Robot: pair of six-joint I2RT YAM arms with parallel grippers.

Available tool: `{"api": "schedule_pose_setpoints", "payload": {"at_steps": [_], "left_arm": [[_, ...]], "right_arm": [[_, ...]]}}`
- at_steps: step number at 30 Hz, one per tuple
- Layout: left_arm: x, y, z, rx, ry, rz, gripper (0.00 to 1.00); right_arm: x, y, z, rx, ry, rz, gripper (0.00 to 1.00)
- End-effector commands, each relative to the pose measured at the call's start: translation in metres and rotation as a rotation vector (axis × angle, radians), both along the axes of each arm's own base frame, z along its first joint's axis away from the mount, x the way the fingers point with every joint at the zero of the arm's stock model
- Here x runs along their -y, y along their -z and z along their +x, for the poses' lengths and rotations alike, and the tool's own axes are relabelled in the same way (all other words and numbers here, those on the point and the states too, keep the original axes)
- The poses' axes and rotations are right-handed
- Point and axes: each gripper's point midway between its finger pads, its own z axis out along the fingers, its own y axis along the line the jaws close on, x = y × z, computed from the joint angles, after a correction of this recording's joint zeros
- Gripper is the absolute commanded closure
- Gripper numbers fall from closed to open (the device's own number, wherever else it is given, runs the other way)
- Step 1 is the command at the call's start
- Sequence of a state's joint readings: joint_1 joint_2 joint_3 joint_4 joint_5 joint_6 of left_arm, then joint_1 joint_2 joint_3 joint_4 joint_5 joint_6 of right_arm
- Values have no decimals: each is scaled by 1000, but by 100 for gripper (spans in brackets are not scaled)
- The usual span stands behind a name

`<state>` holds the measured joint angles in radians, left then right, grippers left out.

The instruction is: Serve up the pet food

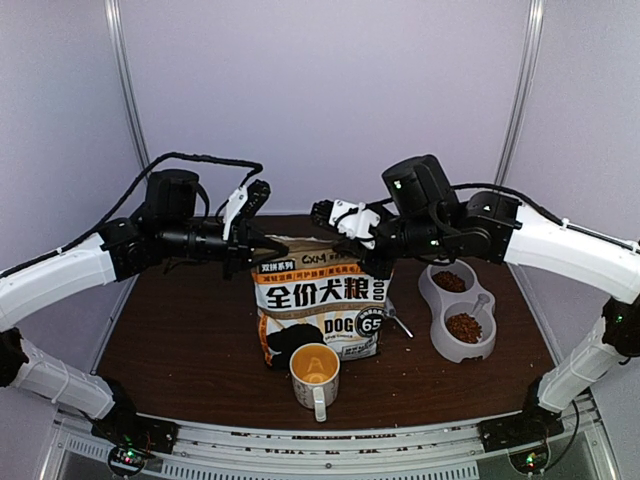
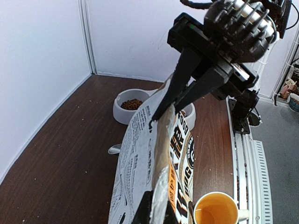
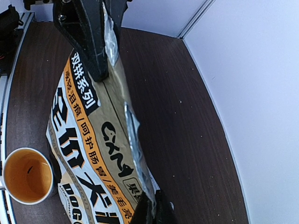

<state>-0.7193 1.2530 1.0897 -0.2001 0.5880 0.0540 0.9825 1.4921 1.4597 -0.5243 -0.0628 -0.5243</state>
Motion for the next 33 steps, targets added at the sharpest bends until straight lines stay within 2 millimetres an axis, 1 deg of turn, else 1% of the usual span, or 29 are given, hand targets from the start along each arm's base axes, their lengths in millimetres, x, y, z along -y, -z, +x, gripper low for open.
{"api": "schedule_pose_setpoints", "payload": {"at_steps": [1, 3, 5, 7, 8, 9, 15, 16, 17, 19, 20, 21, 22, 29, 31, 32, 33], "left_arm": [[-8, -27, -2, 74, -6, -58, 100], [-9, -28, -3, 76, -5, -60, 100], [-9, -28, -3, 78, -7, -60, 100], [-9, -28, -3, 78, -8, -60, 100], [-10, -28, -3, 77, -10, -58, 100], [-10, -28, -3, 80, -11, -58, 100], [-11, -29, -3, 85, -15, -58, 100], [-11, -29, -3, 83, -15, -57, 100], [-11, -29, -2, 84, -15, -57, 100], [-11, -28, -3, 81, -14, -56, 100], [-11, -28, -3, 82, -14, -57, 100], [-11, -29, -3, 83, -13, -57, 100], [-11, -29, -3, 82, -14, -57, 100], [-12, -28, -2, 84, -18, -54, 100], [-12, -29, -3, 85, -16, -55, 100], [-12, -29, -3, 86, -17, -55, 100], [-13, -29, -3, 86, -19, -55, 100]], "right_arm": [[54, 1, 25, 46, 207, -91, 100], [56, 1, 25, 49, 216, -97, 94], [60, 4, 26, 49, 225, -107, 93], [63, 7, 27, 47, 235, -117, 95], [65, 8, 28, 45, 239, -122, 99], [68, 9, 29, 44, 246, -127, 100], [81, 8, 31, 52, 282, -129, 100], [83, 8, 31, 55, 288, -129, 99], [85, 8, 32, 56, 293, -132, 96], [88, 9, 31, 57, 302, -136, 93], [90, 9, 31, 56, 304, -140, 95], [91, 9, 31, 57, 308, -141, 99], [92, 10, 31, 56, 311, -144, 100], [98, 7, 31, 69, 328, -142, 100], [100, 8, 31, 67, 335, -149, 95], [101, 9, 31, 68, 338, -153, 95], [103, 9, 31, 68, 342, -156, 97]]}}
